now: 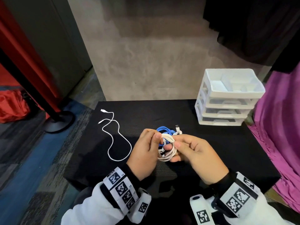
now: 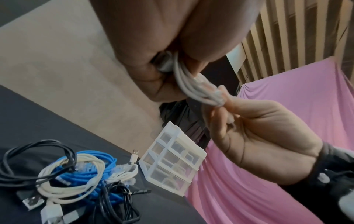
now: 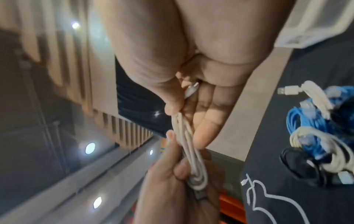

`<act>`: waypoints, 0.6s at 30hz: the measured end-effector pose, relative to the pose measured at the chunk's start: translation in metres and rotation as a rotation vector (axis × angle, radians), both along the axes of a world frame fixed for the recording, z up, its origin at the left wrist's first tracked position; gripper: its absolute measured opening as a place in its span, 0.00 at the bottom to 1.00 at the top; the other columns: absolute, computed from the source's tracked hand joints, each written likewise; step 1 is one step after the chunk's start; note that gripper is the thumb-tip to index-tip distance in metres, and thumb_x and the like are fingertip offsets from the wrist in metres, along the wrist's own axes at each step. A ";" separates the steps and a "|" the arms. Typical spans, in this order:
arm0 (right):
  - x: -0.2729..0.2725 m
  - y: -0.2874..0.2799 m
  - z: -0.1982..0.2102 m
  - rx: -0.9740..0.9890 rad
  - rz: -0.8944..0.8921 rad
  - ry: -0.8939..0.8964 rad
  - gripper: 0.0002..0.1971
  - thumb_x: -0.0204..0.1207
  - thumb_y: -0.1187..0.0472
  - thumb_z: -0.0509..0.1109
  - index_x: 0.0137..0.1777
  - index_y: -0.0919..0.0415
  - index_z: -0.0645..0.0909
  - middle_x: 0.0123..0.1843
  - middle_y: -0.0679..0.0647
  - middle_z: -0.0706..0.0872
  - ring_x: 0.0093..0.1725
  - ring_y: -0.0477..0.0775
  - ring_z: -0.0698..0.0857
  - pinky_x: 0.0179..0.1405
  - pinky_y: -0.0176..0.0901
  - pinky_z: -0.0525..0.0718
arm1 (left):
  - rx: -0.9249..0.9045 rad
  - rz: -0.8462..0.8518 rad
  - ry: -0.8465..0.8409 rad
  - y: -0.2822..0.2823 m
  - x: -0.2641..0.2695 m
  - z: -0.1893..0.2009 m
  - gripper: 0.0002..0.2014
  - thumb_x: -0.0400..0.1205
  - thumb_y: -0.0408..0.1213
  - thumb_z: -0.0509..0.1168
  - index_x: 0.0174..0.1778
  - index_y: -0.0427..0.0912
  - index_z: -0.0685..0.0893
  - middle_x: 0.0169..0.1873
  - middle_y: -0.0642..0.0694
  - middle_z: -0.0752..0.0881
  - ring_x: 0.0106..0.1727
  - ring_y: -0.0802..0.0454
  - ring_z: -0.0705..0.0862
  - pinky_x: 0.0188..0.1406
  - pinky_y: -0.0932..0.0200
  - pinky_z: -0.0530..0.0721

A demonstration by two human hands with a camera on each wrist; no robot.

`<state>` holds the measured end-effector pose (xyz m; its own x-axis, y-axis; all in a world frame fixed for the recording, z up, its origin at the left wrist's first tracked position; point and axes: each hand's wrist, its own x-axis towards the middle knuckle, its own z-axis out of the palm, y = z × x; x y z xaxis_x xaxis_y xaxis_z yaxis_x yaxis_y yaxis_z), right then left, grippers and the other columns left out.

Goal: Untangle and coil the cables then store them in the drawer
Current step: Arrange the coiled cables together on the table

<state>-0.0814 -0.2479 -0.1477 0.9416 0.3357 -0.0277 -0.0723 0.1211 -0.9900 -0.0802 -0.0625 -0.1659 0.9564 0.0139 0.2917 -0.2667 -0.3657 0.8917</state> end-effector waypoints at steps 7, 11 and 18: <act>0.006 -0.005 -0.006 0.212 0.131 0.233 0.15 0.86 0.59 0.64 0.60 0.66 0.90 0.50 0.66 0.92 0.47 0.56 0.91 0.39 0.43 0.91 | -0.245 -0.110 0.176 -0.002 -0.005 0.002 0.17 0.90 0.45 0.57 0.43 0.39 0.82 0.30 0.53 0.76 0.26 0.61 0.72 0.28 0.67 0.73; 0.012 -0.002 -0.018 0.185 -0.025 0.177 0.10 0.83 0.60 0.72 0.60 0.63 0.87 0.50 0.60 0.91 0.47 0.53 0.88 0.46 0.49 0.88 | -0.364 -0.102 0.272 -0.004 -0.006 0.002 0.18 0.90 0.47 0.56 0.43 0.37 0.81 0.22 0.49 0.71 0.25 0.54 0.65 0.27 0.59 0.66; 0.013 0.002 -0.020 -0.440 -0.427 -0.348 0.06 0.78 0.58 0.80 0.42 0.45 0.92 0.44 0.42 0.91 0.46 0.43 0.88 0.51 0.33 0.82 | -0.338 0.022 0.273 -0.015 -0.011 -0.006 0.18 0.87 0.55 0.60 0.44 0.45 0.84 0.26 0.48 0.79 0.29 0.53 0.78 0.37 0.53 0.79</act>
